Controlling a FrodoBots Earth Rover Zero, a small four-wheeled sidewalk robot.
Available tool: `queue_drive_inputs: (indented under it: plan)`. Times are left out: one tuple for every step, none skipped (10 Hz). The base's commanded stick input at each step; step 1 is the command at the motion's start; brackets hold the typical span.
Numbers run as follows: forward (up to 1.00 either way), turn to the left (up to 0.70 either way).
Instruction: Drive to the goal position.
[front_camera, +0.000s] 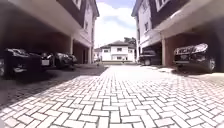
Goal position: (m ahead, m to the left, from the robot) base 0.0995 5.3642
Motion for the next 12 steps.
queue_drive_inputs:
  plan:
    - [1.0,-0.01]
    - [1.0,-0.01]
    - [1.0,-0.02]
    - [1.0,-0.02]
    - [1.0,-0.03]
    - [1.0,-0.03]
    - [1.0,0.0]
    - [1.0,0.0]
    - [1.0,0.0]
    - [1.0,0.0]
    - [1.0,0.0]
    - [0.99,0.0]
